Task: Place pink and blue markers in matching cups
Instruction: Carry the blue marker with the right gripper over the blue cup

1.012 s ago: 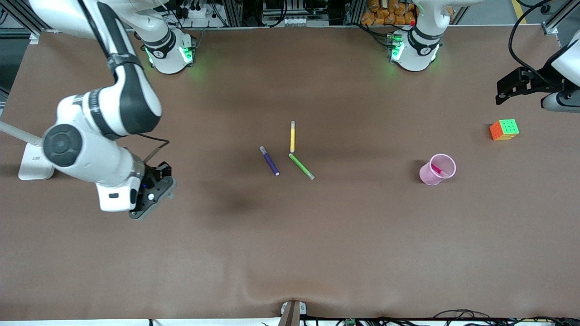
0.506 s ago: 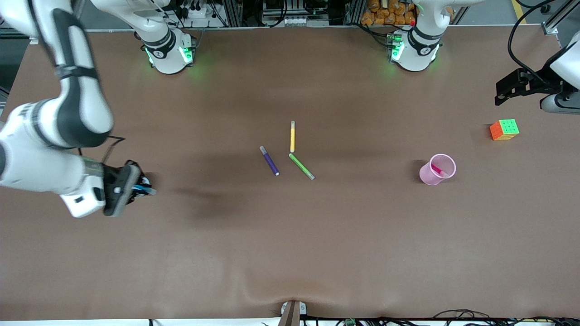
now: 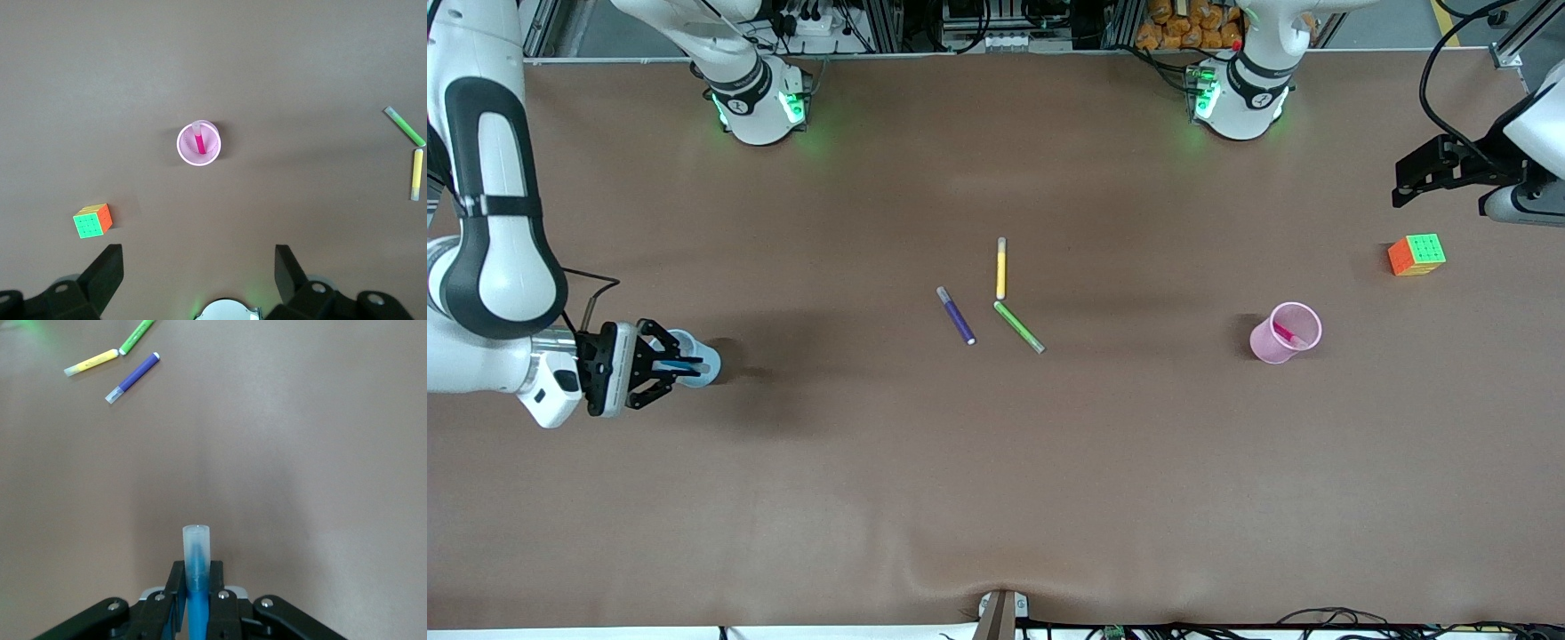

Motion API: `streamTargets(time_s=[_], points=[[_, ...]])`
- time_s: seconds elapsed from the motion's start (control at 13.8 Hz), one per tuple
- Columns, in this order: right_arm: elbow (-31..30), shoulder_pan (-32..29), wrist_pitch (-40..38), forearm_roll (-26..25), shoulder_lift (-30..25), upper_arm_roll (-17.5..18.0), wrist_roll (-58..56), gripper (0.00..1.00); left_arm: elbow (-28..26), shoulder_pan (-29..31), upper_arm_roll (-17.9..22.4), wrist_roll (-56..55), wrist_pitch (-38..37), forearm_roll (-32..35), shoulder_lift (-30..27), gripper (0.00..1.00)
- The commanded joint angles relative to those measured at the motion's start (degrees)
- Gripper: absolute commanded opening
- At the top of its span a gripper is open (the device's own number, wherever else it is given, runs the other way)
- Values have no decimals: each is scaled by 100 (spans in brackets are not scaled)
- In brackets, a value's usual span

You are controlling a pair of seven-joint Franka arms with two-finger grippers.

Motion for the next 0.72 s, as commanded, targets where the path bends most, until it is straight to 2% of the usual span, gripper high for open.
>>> streamTargets(time_s=[0.0, 0.29, 0.36, 0.43, 0.51, 0.65], points=[[9, -207, -66, 196, 156, 100, -308, 0, -2, 20, 26, 54, 44, -96, -18, 100], [-263, -418, -215, 205, 209, 100, -598, 0, -2, 20, 43, 36, 44, -131, 17, 100], [-272, -436, -285, 205, 201, 100, -598, 5, -2, 20, 43, 27, 44, -140, 18, 100], [-272, -471, -303, 205, 174, 91, -607, 56, -2, 28, 43, 27, 35, -140, 18, 100], [-255, -480, -338, 205, 122, 100, -581, 100, -2, 28, 43, 27, 35, -131, 18, 100], [-185, -427, -373, 170, -53, 83, -214, 100, -2, 28, 43, 27, 44, -131, 26, 100]])
